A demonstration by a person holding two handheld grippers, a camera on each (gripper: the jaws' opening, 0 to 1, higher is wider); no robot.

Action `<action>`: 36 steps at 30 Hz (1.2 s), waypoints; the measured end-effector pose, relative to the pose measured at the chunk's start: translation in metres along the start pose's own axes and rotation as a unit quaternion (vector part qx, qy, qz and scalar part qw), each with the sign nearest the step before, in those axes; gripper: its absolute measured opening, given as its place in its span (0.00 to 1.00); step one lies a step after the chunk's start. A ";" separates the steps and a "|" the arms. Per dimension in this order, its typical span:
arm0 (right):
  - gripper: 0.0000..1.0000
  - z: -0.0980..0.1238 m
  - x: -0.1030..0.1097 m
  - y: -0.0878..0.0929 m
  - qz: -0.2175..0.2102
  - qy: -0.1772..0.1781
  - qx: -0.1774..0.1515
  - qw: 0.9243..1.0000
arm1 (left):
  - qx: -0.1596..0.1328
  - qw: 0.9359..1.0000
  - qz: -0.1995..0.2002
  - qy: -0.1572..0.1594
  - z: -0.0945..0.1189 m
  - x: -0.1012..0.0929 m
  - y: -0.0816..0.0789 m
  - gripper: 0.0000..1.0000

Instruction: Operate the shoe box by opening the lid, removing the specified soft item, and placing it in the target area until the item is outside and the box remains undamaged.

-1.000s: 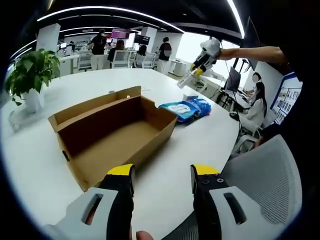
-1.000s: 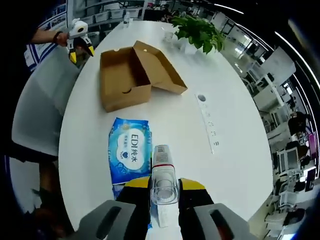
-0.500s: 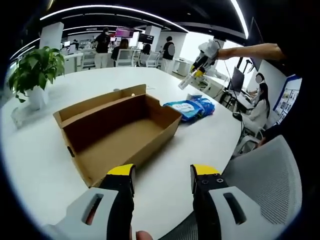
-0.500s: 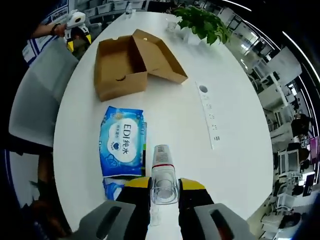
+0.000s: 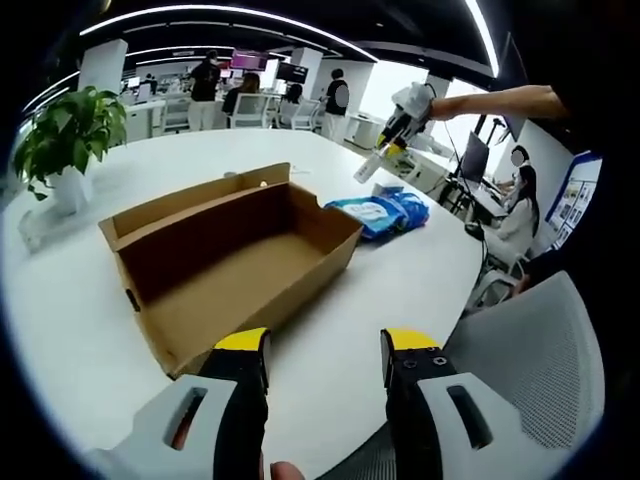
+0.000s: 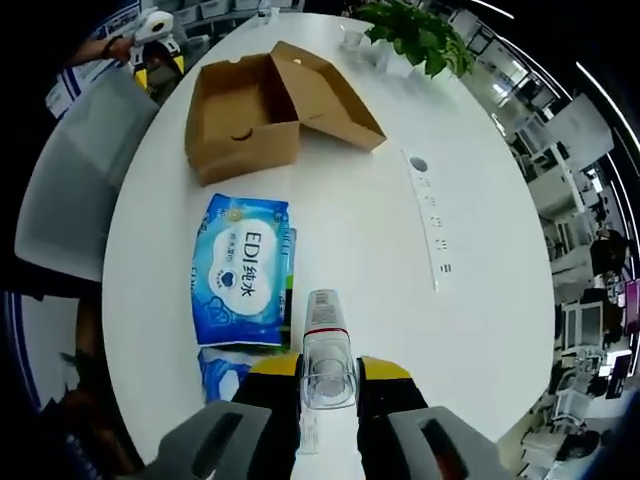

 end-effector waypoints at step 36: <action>0.16 -0.048 0.007 0.015 0.014 -0.040 0.061 0.997 | 0.006 0.999 0.034 -0.007 0.006 0.007 0.022 0.45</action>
Point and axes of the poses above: the point that each gripper's makers call its tool centre point, and the gripper's own axes: z roughly backward along the fingers, x roughly to its left, y roughly out of its underside, the point moved 4 cm from there along z, roughly backward along the fingers, and after that the axes turned 1 degree about -x, right-handed, at the moved point
